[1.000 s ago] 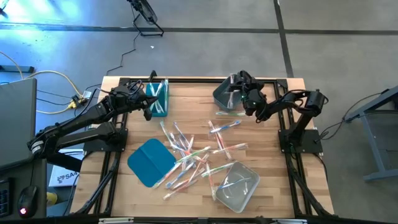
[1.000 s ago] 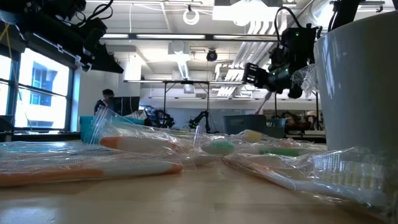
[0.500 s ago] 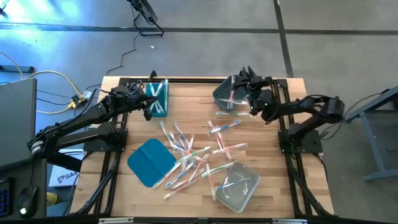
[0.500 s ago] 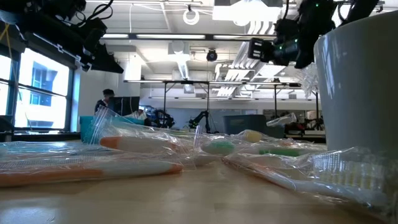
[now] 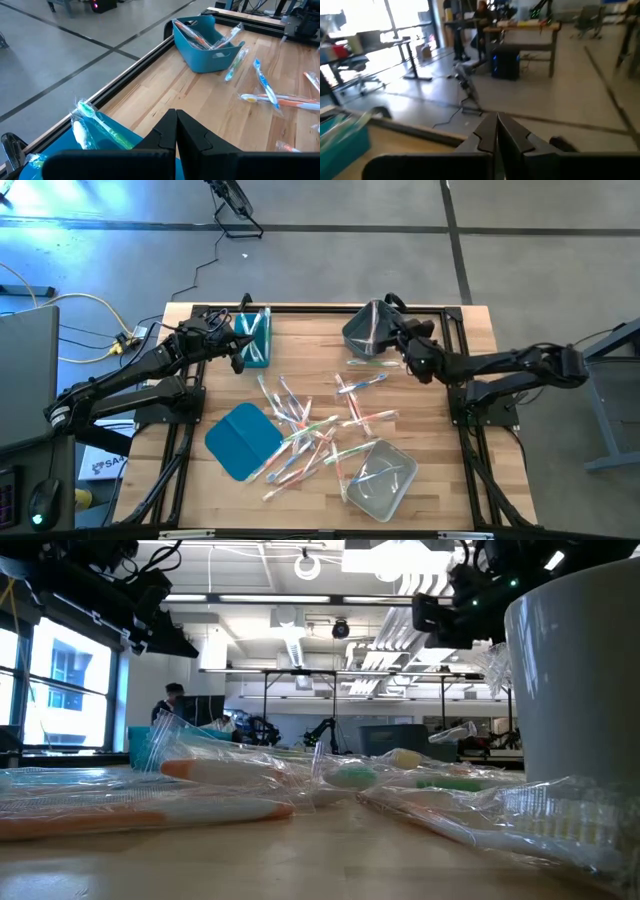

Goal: Pick & Place Toothbrushes
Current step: Put the orange toothbrush into the dark gray bin

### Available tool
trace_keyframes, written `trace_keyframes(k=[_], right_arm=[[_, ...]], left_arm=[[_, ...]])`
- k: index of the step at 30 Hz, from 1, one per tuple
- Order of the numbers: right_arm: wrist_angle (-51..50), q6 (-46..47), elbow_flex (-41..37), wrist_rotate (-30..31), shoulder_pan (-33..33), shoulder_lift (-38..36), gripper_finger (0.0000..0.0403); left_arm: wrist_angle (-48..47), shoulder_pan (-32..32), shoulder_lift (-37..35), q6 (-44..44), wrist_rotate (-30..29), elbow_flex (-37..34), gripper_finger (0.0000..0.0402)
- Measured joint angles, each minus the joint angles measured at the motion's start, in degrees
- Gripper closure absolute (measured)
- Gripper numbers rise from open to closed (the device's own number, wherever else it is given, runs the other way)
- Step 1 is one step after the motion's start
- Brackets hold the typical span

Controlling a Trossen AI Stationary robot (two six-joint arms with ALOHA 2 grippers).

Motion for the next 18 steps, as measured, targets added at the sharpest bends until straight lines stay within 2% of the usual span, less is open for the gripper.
trace_keyframes(k=[3,12,18], right_arm=[[-7.13,6.17,0.0,-4.45,0.38,-1.43,0.04],[-29.94,25.34,0.0,-24.88,-2.28,-2.19,0.0401],[-38.03,31.51,0.0,-32.72,-5.23,-2.17,0.0401]], left_arm=[[-0.02,-0.01,0.02,0.0,0.0,0.0,0.04],[-0.02,0.0,0.02,0.0,0.0,0.0,0.04],[0.0,-0.02,0.0,0.0,0.0,0.0,0.04]])
